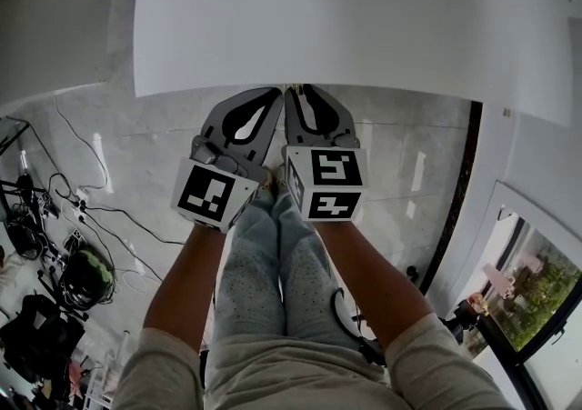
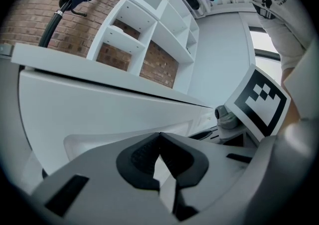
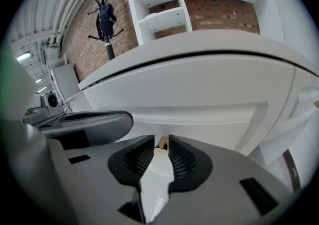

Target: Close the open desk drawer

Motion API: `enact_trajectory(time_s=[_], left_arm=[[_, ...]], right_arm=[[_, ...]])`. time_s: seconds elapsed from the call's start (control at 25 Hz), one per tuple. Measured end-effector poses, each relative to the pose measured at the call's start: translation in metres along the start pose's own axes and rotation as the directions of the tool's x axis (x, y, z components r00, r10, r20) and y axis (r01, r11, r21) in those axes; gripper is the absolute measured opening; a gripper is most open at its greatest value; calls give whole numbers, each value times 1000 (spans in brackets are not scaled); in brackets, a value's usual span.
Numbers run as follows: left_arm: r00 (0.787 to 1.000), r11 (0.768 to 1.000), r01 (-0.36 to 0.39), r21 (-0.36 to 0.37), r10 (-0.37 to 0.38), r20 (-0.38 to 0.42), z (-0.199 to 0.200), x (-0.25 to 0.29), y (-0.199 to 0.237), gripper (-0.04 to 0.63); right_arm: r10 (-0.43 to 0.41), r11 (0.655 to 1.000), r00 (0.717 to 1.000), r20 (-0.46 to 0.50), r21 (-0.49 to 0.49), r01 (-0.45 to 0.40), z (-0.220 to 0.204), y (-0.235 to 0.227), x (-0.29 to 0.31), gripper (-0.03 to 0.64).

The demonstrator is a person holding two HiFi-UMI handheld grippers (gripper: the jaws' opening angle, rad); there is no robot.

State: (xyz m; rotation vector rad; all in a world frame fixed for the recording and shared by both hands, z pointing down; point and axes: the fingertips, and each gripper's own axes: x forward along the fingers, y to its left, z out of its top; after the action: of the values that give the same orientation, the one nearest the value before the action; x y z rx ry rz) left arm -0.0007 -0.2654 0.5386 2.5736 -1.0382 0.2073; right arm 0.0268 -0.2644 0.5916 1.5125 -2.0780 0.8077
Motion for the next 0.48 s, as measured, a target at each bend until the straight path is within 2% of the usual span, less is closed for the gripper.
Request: enact_trajectory(time_s=[0.16, 0.28, 0.4, 0.48], left_arm=[[1000, 1000, -2, -1, 2, 3, 12, -5, 0, 17], [1000, 1000, -3, 10, 3, 5, 24, -11, -1, 17], [999, 1000, 1, 26, 0, -49, 27, -19, -3, 17], [999, 999, 3, 31, -1, -51, 36, -24, -7, 17]], right_arm=[[-7, 1000, 1000, 18, -3, 7, 11, 3, -11, 104], [-12, 1000, 999, 37, -9, 12, 22, 5, -22, 77], [-11, 1000, 998, 61, -25, 13, 37, 11, -33, 56], [-7, 1000, 997, 79, -29, 9, 48, 13, -43, 48]])
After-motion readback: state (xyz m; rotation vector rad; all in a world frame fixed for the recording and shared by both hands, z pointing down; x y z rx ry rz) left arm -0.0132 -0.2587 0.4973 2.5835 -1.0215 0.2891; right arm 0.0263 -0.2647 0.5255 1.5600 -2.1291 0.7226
